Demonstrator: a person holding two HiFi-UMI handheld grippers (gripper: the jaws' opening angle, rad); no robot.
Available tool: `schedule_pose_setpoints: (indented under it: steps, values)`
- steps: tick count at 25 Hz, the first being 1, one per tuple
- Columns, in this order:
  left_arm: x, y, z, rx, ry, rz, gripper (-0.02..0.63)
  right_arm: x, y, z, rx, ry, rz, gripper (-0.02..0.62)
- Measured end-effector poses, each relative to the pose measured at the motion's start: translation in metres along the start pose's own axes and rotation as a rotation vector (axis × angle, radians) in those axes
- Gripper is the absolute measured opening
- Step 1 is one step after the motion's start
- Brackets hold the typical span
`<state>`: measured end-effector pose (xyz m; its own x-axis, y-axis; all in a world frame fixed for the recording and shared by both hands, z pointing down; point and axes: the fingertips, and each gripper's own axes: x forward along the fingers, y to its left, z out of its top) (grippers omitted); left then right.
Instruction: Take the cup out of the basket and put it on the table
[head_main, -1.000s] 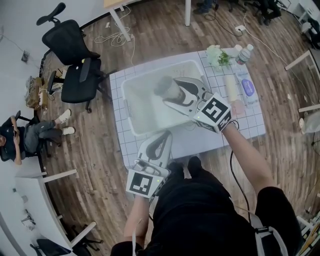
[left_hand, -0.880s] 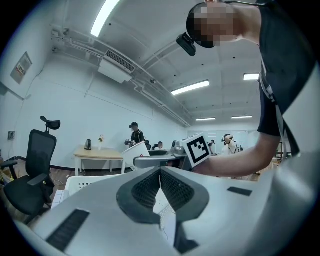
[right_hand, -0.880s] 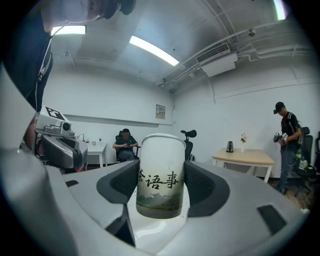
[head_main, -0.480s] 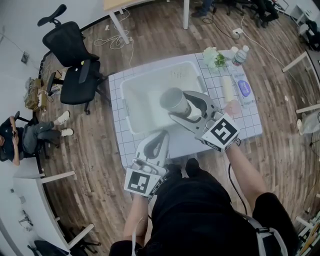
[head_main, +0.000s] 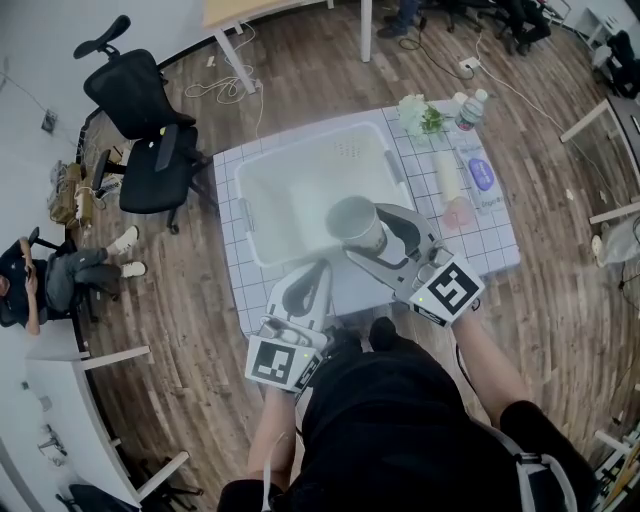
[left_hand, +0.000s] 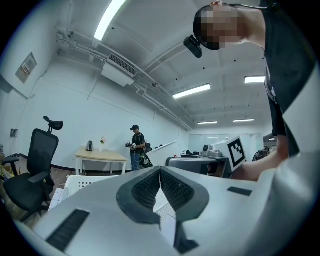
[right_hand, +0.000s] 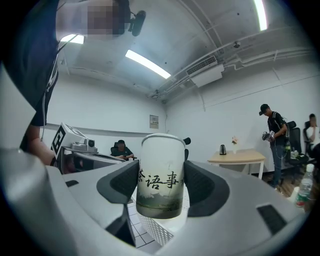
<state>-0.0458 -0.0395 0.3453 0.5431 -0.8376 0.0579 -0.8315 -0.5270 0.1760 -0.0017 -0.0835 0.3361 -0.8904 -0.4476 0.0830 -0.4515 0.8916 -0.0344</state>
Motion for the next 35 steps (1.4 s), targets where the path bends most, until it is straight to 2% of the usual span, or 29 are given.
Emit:
schedule_pose_setpoints:
  steps: [4, 13, 23, 29, 35]
  values:
    - [0.001, -0.005, 0.002, 0.002, -0.008, 0.001, 0.011, -0.008, 0.007, 0.003, -0.014, -0.030, -0.002, 0.291]
    - [0.006, -0.021, -0.003, 0.009, 0.003, 0.017, 0.011, -0.030, 0.011, -0.009, 0.015, 0.006, 0.007, 0.291]
    - [0.011, -0.050, -0.015, -0.001, -0.002, 0.087, 0.011, -0.052, 0.009, -0.028, 0.041, -0.004, 0.060, 0.291]
    - [0.004, -0.053, -0.026, -0.015, 0.021, 0.097, 0.011, -0.056, 0.014, -0.023, 0.032, -0.055, 0.068, 0.291]
    - [-0.010, -0.050, -0.019, -0.025, 0.001, 0.080, 0.011, -0.056, 0.029, -0.015, 0.025, -0.068, 0.043, 0.291]
